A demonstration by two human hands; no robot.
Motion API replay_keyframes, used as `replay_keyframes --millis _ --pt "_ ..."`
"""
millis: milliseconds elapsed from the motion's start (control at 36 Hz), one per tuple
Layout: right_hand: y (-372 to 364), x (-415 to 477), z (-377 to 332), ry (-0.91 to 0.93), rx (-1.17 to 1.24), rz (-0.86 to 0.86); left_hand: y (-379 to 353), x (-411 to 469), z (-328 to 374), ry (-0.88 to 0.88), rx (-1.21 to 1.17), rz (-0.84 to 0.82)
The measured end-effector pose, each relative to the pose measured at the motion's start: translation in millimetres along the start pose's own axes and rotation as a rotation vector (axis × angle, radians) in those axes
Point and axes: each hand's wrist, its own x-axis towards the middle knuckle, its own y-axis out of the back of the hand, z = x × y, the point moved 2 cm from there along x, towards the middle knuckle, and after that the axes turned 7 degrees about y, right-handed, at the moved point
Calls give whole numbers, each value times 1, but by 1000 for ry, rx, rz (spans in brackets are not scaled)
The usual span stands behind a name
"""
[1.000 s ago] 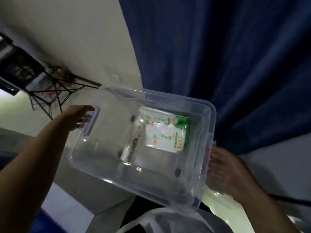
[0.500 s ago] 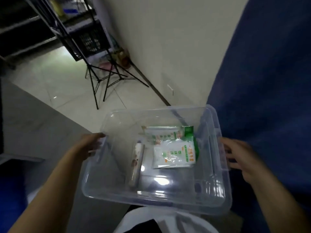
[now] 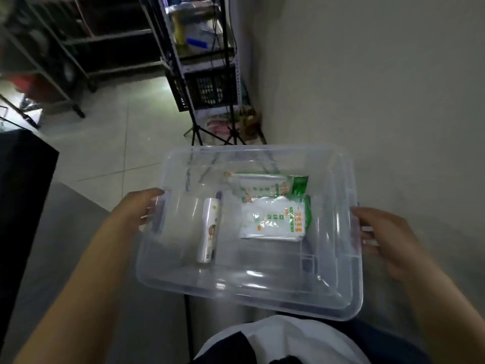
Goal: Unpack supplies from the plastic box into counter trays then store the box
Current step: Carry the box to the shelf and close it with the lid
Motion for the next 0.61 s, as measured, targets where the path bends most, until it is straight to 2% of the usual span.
replay_keyframes --millis 167,472,611 --pt "-63 103 -55 32 12 -123 22 62 49 1 3 108" --pt "-214 300 -148 29 -59 -433 83 175 132 283 -38 349" --pt "-290 369 -187 -1 -147 -550 120 212 168 299 -150 485"
